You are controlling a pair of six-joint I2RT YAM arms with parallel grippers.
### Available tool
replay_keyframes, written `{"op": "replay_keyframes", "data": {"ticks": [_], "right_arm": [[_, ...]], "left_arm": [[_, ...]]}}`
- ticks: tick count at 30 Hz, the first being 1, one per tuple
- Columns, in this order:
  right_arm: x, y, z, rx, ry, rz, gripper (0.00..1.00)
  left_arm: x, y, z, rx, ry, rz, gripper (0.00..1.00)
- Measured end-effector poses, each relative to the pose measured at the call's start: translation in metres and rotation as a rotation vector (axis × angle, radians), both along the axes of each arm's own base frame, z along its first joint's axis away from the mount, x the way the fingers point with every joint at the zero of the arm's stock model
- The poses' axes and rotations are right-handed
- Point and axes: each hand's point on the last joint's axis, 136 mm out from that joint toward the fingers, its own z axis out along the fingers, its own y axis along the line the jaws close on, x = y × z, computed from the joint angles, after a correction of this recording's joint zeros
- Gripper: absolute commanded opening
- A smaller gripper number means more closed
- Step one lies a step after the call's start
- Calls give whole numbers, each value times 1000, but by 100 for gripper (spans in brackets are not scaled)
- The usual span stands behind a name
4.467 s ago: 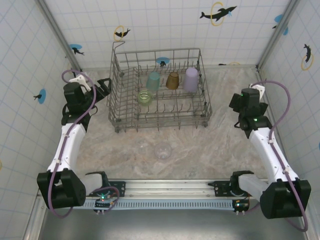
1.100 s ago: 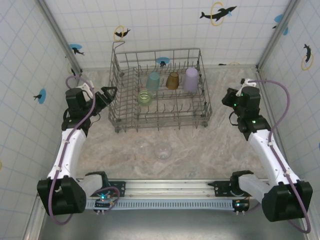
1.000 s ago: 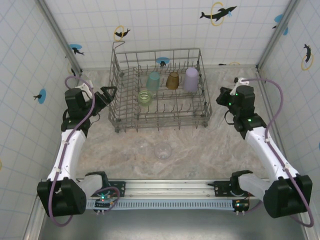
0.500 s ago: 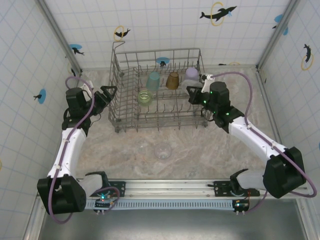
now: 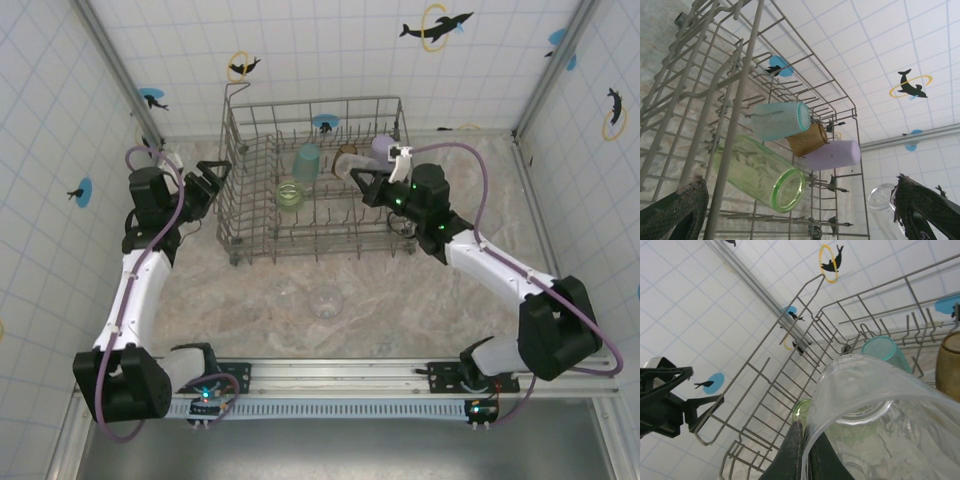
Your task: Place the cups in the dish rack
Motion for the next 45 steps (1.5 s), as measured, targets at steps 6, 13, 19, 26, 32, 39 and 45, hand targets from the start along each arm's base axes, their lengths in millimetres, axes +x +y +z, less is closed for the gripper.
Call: {"op": "replay_keyframes", "data": {"ticks": [6, 13, 19, 26, 32, 39, 45], "right_arm": [[-3, 13, -12, 49, 19, 71, 0], [-9, 27, -8, 132, 11, 166, 0], [-15, 34, 3, 203, -15, 231, 0], [-21, 39, 10, 245, -22, 274, 0], [-23, 39, 11, 257, -18, 284, 0], [-27, 38, 1, 240, 1, 283, 0], [-32, 34, 2, 213, -3, 266, 0]], "left_arm": [[11, -4, 2, -27, 26, 7, 98], [24, -17, -3, -42, 54, 2, 98], [29, -49, -6, -73, 69, -45, 98], [34, -77, -5, -104, 100, -97, 98], [35, -71, -6, -59, 120, -64, 98], [43, -54, 1, -2, 83, -13, 97], [52, -38, 25, 85, 12, 40, 97]]}}
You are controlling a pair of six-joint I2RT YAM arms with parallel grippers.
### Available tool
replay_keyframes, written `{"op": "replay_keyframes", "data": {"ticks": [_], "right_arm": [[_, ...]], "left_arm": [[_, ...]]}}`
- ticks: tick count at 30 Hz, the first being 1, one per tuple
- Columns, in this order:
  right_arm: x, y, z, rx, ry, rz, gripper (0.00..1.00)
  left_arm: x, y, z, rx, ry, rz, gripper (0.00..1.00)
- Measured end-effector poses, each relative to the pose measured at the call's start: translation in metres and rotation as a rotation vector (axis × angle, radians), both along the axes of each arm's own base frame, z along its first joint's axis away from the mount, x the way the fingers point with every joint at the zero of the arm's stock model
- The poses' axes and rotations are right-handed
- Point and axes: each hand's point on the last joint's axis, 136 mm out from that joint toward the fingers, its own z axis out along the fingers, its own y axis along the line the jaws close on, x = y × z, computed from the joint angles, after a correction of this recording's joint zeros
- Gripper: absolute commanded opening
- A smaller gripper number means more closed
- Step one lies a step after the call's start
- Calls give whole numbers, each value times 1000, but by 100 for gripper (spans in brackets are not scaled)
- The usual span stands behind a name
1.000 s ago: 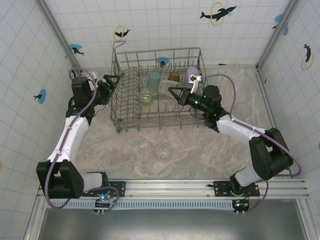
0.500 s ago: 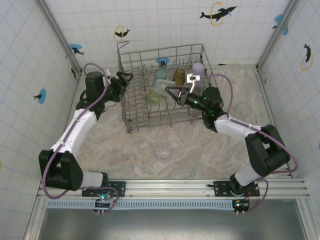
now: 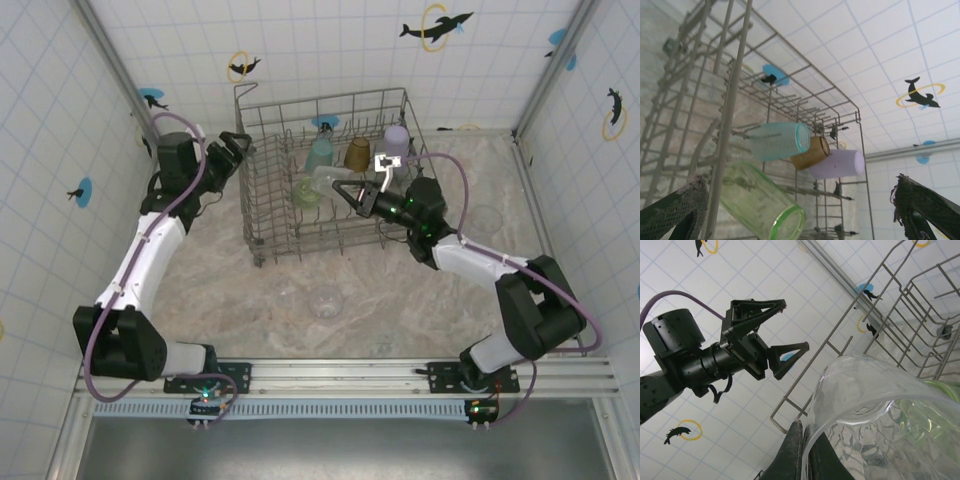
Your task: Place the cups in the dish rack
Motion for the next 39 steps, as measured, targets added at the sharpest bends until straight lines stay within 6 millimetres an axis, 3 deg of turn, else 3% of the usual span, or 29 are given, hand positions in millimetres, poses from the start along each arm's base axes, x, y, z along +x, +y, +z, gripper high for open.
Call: {"op": "replay_keyframes", "data": {"ticks": [5, 9, 17, 22, 29, 32, 39], "right_arm": [[-5, -5, 8, -17, -26, -18, 0], [-5, -9, 6, -39, -24, -39, 0], [-5, -13, -1, -84, -12, -64, 0], [-6, -16, -2, -104, -13, -76, 0], [-5, -20, -2, -112, -13, -92, 0], [-5, -21, -2, -113, -14, -94, 0], [-4, -22, -4, -117, -11, -101, 0]], "left_arm": [[6, 18, 15, 129, -34, 69, 97], [27, 31, 16, 240, -25, 117, 97], [90, 32, -38, 381, 116, 90, 86], [113, 30, -65, 427, 168, 59, 69], [126, 22, -74, 441, 165, 9, 33], [127, 17, -78, 448, 164, -16, 24], [133, 3, -74, 448, 112, -67, 16]]}}
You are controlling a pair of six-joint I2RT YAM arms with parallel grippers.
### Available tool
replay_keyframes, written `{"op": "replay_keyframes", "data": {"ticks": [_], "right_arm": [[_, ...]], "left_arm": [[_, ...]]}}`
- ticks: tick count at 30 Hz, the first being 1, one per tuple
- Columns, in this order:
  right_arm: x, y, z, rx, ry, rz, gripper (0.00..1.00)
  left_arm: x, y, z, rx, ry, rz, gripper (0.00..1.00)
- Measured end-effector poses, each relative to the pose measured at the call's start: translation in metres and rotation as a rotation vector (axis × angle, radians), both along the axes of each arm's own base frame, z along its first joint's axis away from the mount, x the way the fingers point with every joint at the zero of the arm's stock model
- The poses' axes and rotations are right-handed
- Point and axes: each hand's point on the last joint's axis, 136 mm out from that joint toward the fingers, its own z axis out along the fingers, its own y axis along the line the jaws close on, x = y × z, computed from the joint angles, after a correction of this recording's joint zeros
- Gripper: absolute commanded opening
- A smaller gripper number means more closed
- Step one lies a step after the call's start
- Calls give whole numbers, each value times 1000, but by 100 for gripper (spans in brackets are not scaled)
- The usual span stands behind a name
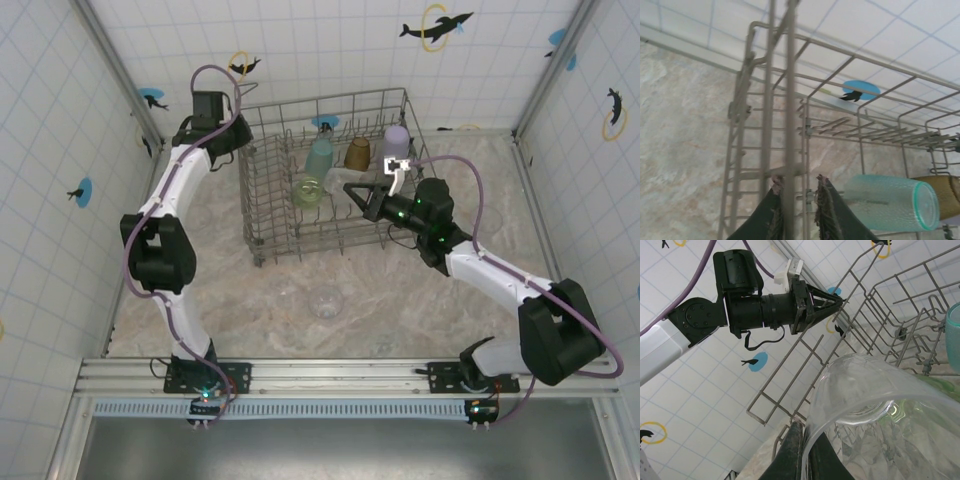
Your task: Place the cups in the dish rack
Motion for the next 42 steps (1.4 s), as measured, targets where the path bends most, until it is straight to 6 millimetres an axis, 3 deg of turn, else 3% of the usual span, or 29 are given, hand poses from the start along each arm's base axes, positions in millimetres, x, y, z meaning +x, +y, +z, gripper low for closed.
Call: {"op": "replay_keyframes", "data": {"ticks": [4, 15, 20, 27, 32, 36, 42], "right_arm": [[1, -1, 0, 0, 1, -2, 0], [1, -1, -1, 0, 5, -4, 0], [1, -1, -1, 2, 9, -5, 0], [1, -1, -1, 3, 13, -5, 0], [1, -1, -4, -3, 23, -5, 0], [1, -1, -5, -6, 29, -5, 0], [1, 0, -7, -10, 35, -4, 0]], "left_arm": [[3, 1, -2, 2, -6, -6, 0], [9, -17, 0, -49, -25, -57, 2], [9, -31, 2, -34, -45, -102, 21], [10, -52, 14, 8, -98, -151, 76], [12, -46, 18, 58, -120, -116, 97], [11, -27, 41, 89, -161, -50, 97], [-15, 1, 115, 99, -291, 29, 98]]}}
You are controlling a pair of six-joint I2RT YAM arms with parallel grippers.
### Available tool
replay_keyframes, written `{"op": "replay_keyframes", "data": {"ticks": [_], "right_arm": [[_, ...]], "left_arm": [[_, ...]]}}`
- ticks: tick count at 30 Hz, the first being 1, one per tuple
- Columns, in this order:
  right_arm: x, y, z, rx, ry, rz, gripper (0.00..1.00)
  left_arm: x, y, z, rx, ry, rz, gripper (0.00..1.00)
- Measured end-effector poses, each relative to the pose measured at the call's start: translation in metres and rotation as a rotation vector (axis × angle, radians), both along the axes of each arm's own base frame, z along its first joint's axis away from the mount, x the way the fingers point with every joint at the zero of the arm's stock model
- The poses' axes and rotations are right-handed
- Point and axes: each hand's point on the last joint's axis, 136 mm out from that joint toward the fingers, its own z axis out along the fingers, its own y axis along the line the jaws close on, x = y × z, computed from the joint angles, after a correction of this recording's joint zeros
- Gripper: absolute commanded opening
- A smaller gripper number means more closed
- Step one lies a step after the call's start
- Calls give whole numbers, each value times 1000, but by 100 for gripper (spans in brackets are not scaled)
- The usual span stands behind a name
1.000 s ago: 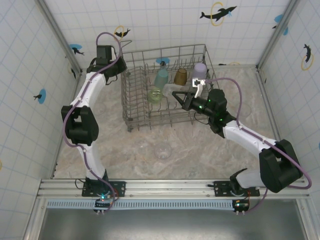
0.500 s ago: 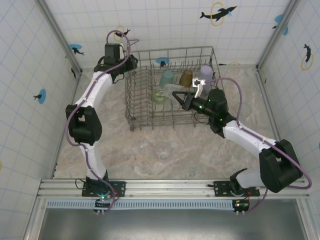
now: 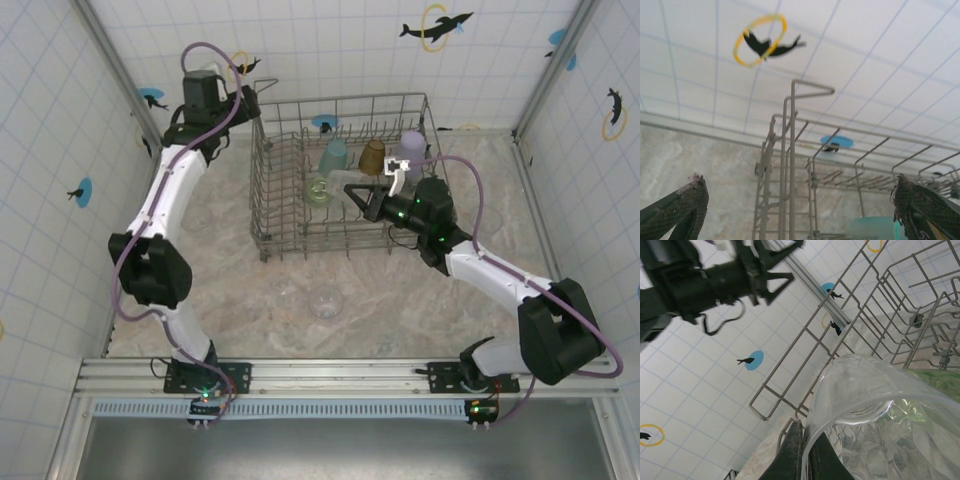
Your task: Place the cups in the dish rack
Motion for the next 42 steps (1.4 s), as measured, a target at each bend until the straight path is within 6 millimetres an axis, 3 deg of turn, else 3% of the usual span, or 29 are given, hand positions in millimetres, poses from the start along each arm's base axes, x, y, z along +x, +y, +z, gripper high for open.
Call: {"op": "replay_keyframes", "data": {"ticks": [4, 7, 10, 18, 21, 24, 32, 38, 42], "right_arm": [[2, -1, -2, -3, 4, -2, 0], [5, -4, -5, -3, 10, -6, 0], [11, -8, -6, 7, 14, -14, 0], [21, -11, 5, 89, 0, 0, 0], [21, -9, 11, 122, -11, 17, 0], [20, -8, 18, 157, -27, 33, 0], [22, -7, 29, 234, -43, 57, 0], [24, -7, 33, 283, -47, 68, 0], [24, -6, 34, 305, -42, 78, 0]], "left_arm": [[-25, 4, 41, -43, -69, 2, 98], [-40, -3, 52, -116, -73, -31, 98], [-46, -16, 42, -205, -24, -79, 98], [-65, -66, -28, -424, 199, -190, 98], [-75, -78, -43, -501, 248, -210, 98], [-81, -86, -38, -571, 250, -230, 98], [-91, -111, 2, -696, 191, -319, 98], [-106, -143, 10, -746, 219, -411, 98], [-114, -170, 3, -768, 252, -476, 97]]}}
